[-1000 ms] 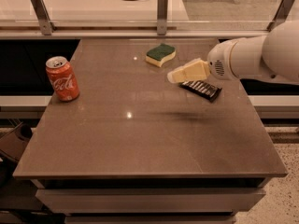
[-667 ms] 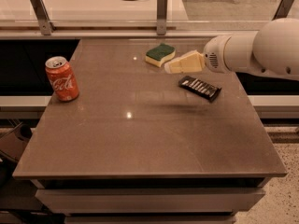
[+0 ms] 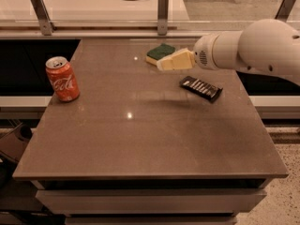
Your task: Pick sponge
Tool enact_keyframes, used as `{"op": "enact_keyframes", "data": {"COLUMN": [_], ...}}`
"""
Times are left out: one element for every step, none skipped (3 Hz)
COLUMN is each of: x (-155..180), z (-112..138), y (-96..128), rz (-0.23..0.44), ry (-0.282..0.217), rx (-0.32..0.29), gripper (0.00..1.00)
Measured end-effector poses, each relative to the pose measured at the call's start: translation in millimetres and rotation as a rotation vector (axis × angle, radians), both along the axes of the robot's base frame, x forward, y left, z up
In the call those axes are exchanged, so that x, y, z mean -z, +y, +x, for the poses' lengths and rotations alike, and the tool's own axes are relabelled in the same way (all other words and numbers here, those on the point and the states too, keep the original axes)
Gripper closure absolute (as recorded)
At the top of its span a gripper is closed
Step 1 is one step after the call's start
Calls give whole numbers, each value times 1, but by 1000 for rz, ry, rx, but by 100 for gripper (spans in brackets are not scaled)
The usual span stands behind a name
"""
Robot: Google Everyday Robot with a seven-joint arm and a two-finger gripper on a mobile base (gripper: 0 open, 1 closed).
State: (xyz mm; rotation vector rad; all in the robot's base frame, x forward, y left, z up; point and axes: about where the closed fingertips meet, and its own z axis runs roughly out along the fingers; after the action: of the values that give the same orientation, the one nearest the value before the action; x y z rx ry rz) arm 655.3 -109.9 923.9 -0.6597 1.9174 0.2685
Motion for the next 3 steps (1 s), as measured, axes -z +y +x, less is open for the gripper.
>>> {"op": "enact_keyframes", "data": {"x": [5, 18, 34], "z": [25, 54, 82], "y": [20, 37, 48], "rz": [7, 41, 95], "ry": [-41, -80, -101], "rx": [-11, 8, 36], "gripper": [0, 0, 0]}}
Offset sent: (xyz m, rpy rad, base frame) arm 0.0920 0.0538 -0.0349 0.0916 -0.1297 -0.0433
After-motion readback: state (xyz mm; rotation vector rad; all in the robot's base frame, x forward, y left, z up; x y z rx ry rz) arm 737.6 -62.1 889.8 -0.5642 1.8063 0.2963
